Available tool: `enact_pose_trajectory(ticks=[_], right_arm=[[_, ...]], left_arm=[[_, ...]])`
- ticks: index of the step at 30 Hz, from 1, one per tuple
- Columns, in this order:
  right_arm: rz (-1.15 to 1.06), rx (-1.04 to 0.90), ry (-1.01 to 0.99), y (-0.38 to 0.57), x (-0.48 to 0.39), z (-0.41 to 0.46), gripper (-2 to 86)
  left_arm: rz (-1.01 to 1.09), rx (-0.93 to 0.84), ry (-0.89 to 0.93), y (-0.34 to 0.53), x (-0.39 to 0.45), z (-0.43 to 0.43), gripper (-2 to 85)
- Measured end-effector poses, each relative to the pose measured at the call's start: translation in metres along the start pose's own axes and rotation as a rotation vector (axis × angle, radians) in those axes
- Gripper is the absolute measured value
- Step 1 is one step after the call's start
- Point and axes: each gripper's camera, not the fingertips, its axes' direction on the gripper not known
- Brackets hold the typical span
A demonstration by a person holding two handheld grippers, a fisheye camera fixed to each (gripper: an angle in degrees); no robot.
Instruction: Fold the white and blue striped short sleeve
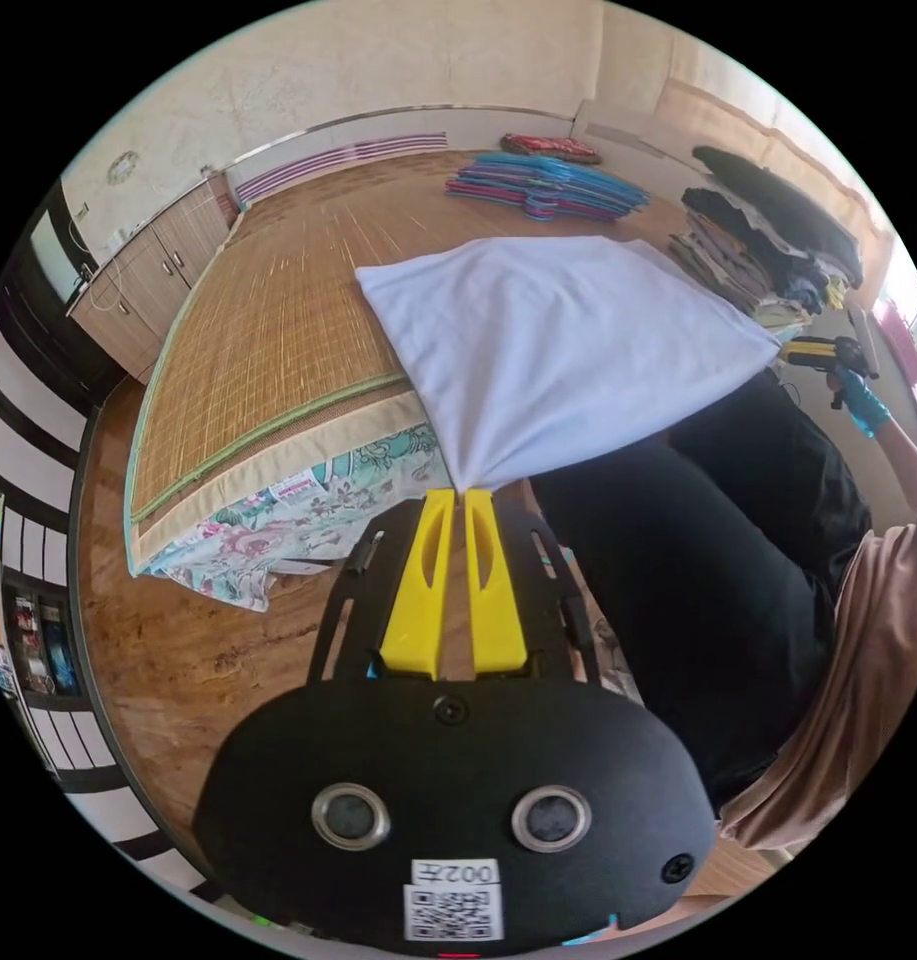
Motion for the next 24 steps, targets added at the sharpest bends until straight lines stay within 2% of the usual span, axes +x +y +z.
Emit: enact_pose_trajectory(ticks=[7, 20, 24], right_arm=[[-0.012, -0.022, -0.002, 0.005, -0.01, 0.012, 11.3], [-0.059, -0.064, -0.143, 0.002, -0.011, 0.037, 4.9], [-0.087, -0.051, -0.071, 0.003, -0.026, 0.04, 1.3]], left_arm=[[-0.021, -0.014, 0.016, 0.02, 0.012, -0.002, -0.8], [-0.006, -0.059, -0.005, 0.026, 0.029, -0.005, -0.8], [-0.016, -0.036, -0.031, 0.029, 0.035, -0.013, -0.8]])
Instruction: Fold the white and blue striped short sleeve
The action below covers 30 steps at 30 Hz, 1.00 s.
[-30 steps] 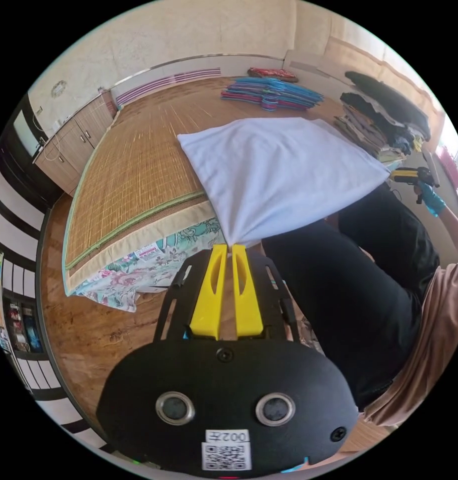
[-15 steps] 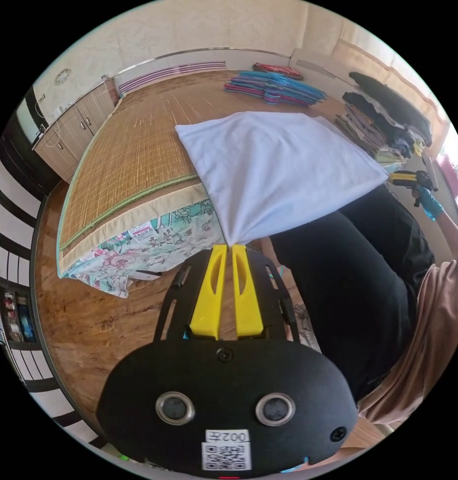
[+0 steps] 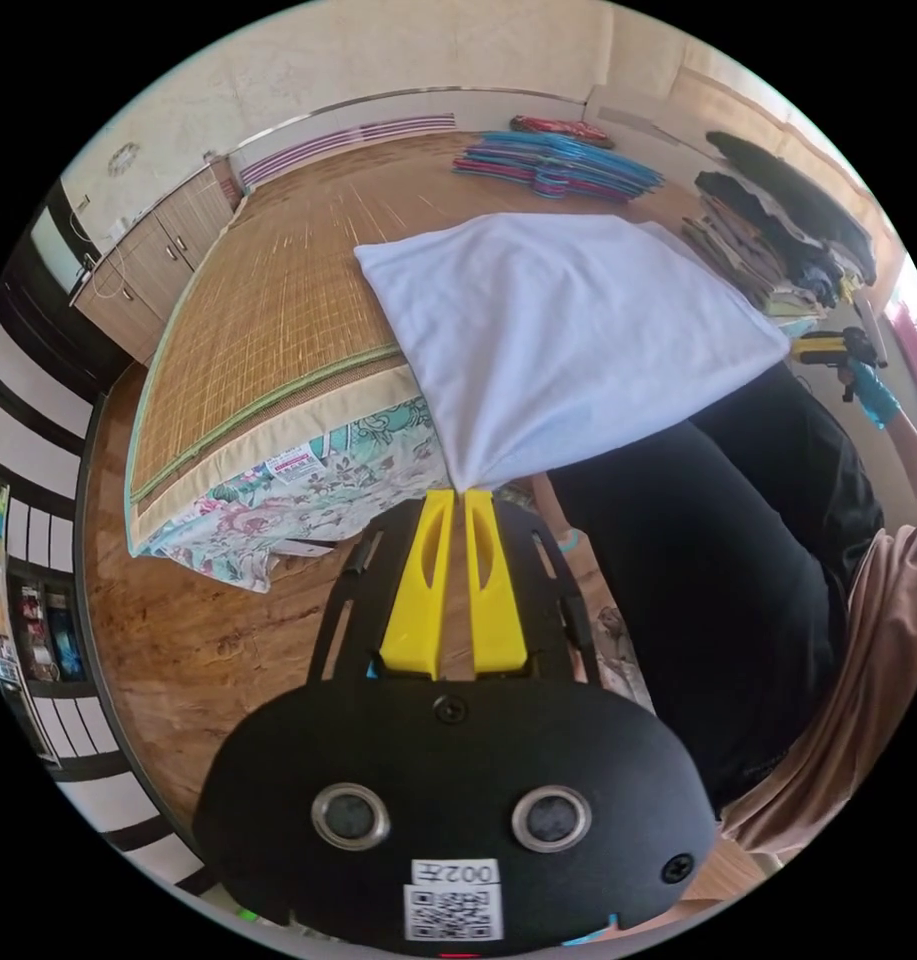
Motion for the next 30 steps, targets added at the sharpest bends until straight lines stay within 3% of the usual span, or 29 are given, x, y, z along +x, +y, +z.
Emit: enact_pose_trajectory(ticks=[7, 11, 16, 23, 26, 30], right_arm=[[0.052, -0.013, -0.002, 0.002, -0.015, 0.012, 0.5], [0.006, -0.023, 0.115, -0.005, -0.046, 0.001, 3.6], [-0.043, 0.082, 0.128, -0.015, -0.089, -0.019, 7.4], [-0.256, 0.241, -0.004, -0.073, -0.203, 0.001, 12.0], [-0.357, 0.235, 0.02, -0.1, -0.258, 0.029, 13.4], [-0.435, 0.182, 0.204, -0.126, -0.318, 0.078, 13.0]], left_arm=[[0.014, -0.031, -0.035, 0.004, 0.015, 0.0, -0.8], [-0.008, -0.002, -0.014, 0.001, 0.015, -0.017, -0.9], [0.013, 0.024, -0.019, -0.016, 0.019, -0.049, -0.8], [0.086, 0.054, -0.081, -0.048, 0.031, -0.08, -0.8], [0.091, 0.075, -0.097, -0.06, 0.034, -0.09, -0.8], [0.078, 0.106, -0.1, -0.067, 0.035, -0.1, -0.9]])
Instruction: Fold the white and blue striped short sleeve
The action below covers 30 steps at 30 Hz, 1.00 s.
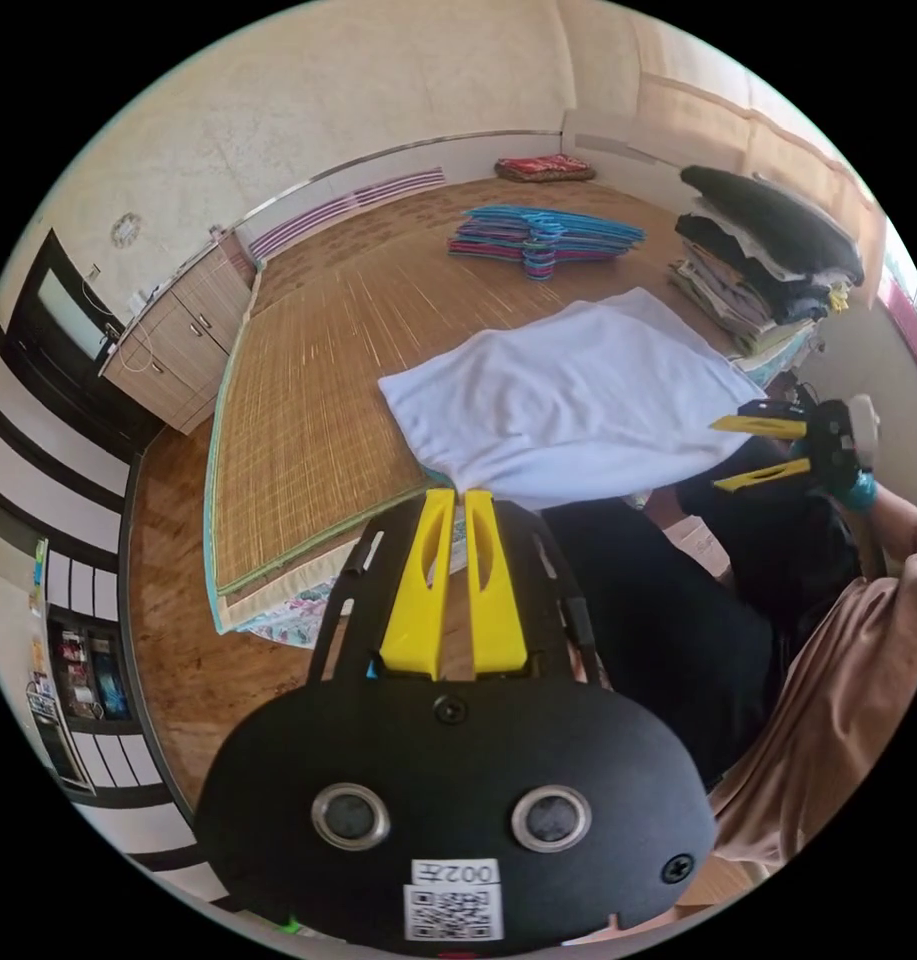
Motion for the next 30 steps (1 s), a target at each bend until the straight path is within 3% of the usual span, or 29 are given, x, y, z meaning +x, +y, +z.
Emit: enact_pose_trajectory(ticks=[6, 11, 24, 30], right_arm=[[-0.007, -0.146, 0.29, -0.016, -0.023, 0.044, 7.1], [0.012, -0.277, 0.412, 0.001, -0.017, 0.065, 6.2], [0.158, -0.24, 0.463, 0.012, -0.018, 0.057, 6.2], [0.183, -0.219, 0.449, 0.011, -0.023, 0.053, 4.6]], left_arm=[[-0.022, -0.005, -0.002, 0.005, -0.004, 0.0, -0.9], [-0.065, -0.041, 0.013, 0.02, -0.007, 0.013, -0.9], [-0.224, -0.095, 0.16, 0.059, -0.003, 0.067, -0.6], [-0.256, -0.081, 0.142, 0.057, 0.004, 0.062, 1.7]])
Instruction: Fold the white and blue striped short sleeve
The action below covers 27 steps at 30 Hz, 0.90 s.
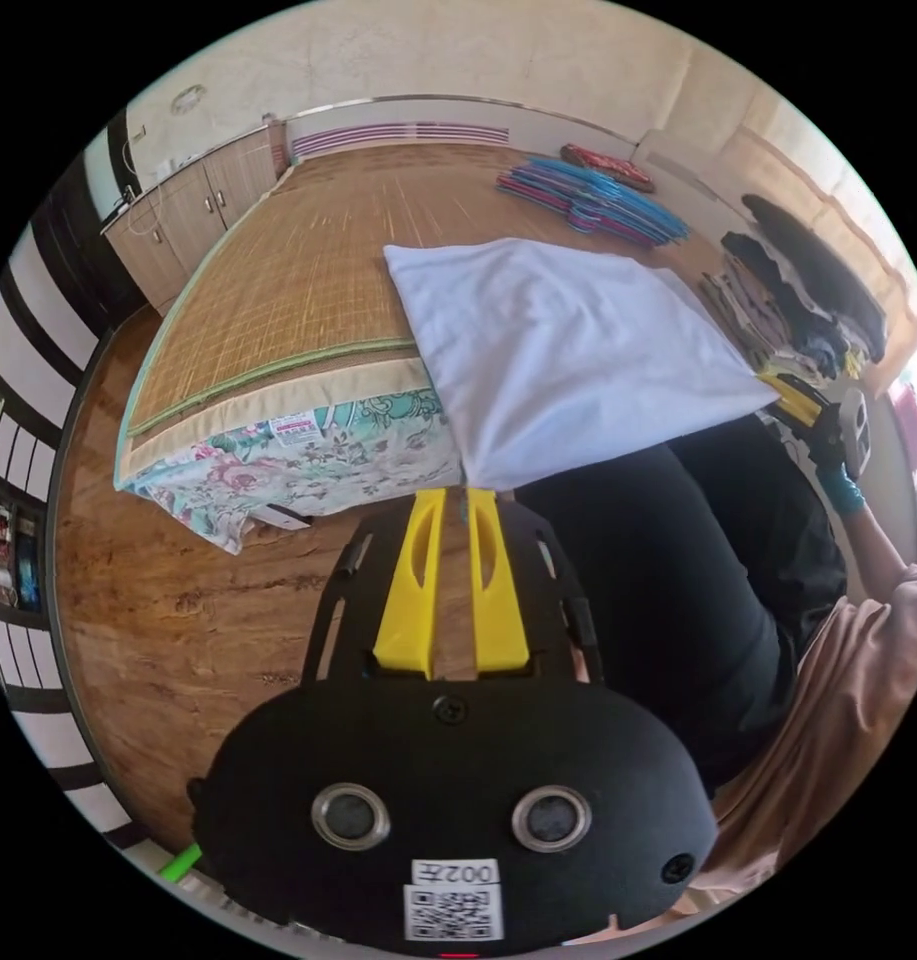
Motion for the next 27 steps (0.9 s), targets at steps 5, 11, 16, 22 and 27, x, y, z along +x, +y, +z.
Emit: enact_pose_trajectory(ticks=[5, 11, 16, 22, 27], right_arm=[[0.015, 0.016, -0.021, -0.01, 0.007, -0.014, 3.8], [0.022, 0.025, -0.081, -0.033, 0.028, -0.036, 3.3], [0.008, 0.037, -0.105, -0.054, 0.044, -0.055, 3.2], [0.005, 0.028, -0.113, -0.079, 0.059, -0.073, 2.8], [0.017, 0.058, -0.113, -0.095, 0.072, -0.096, 1.9]], left_arm=[[0.043, 0.064, -0.038, 0.0, 0.026, -0.024, 4.5], [0.34, 0.167, -0.016, -0.016, 0.097, -0.036, 9.1], [0.573, 0.165, 0.04, -0.041, 0.161, -0.01, 13.8], [0.641, 0.119, -0.078, -0.066, 0.216, 0.034, 14.8], [0.469, 0.134, -0.259, -0.079, 0.227, 0.059, 13.6]])
